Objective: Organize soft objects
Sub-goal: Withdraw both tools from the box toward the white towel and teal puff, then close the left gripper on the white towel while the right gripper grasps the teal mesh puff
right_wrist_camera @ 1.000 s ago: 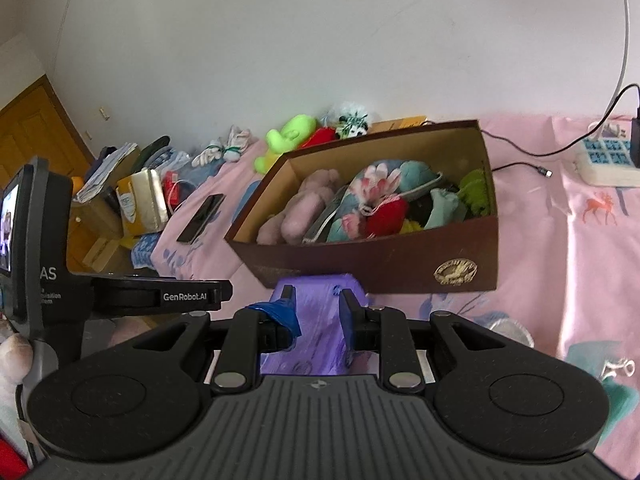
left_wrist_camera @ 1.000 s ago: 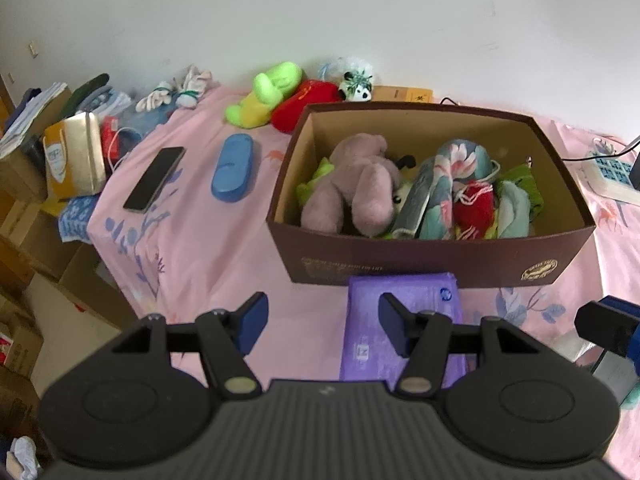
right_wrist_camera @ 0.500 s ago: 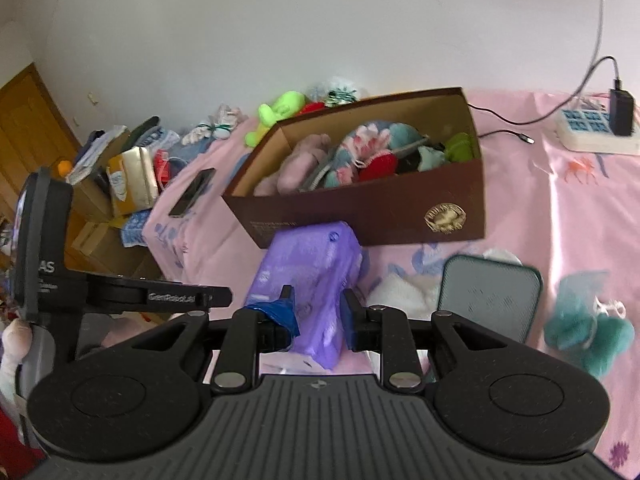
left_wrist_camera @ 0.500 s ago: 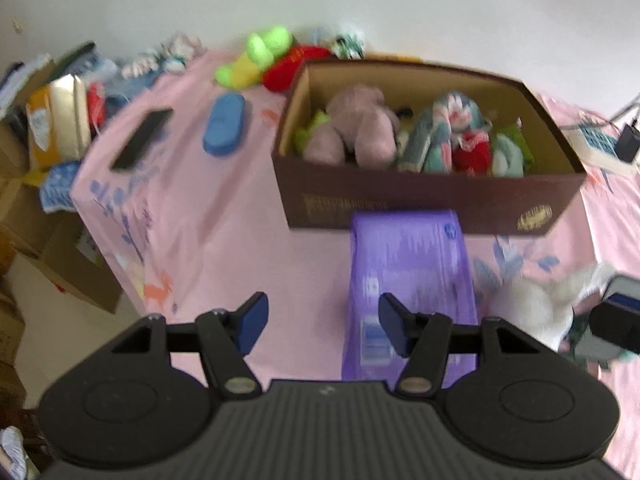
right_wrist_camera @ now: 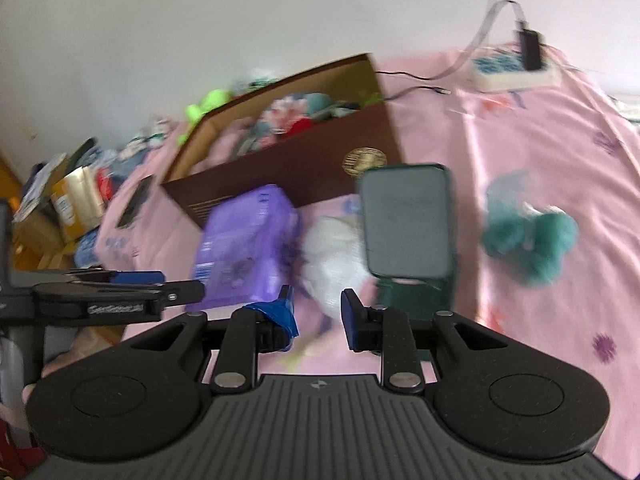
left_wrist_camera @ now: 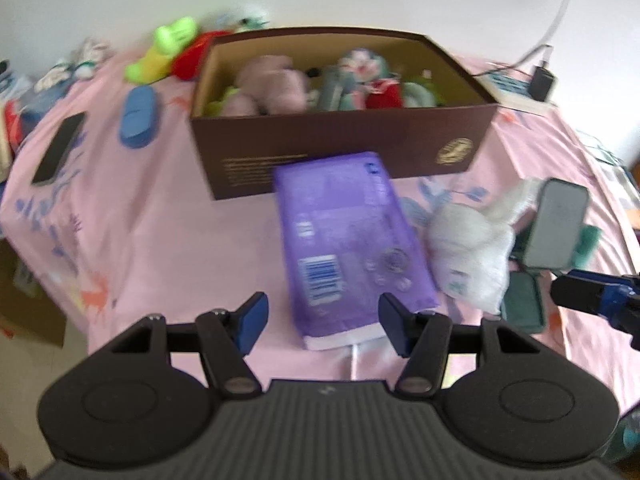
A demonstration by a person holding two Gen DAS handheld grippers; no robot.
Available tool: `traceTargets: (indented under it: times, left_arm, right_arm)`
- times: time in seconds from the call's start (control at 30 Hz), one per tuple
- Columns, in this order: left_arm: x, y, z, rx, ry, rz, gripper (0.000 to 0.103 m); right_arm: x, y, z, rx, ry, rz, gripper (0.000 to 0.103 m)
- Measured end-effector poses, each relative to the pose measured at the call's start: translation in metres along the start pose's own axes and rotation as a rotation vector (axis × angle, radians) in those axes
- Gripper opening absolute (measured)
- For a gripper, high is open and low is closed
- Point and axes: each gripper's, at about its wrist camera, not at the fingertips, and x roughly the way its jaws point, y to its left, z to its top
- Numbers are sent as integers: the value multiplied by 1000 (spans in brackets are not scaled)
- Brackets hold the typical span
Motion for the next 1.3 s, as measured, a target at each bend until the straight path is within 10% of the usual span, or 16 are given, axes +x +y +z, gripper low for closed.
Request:
traceTargets:
  times: [0.53,1.3]
  left_arm:
    - [17,-57,5,273,-32,-295,62]
    - [73,-122,25,768,-7,-247,63]
  right_arm:
    - [-32,-61,-9,153,-73,-183,9]
    - [-18,-110,24,64,-67,-141,13]
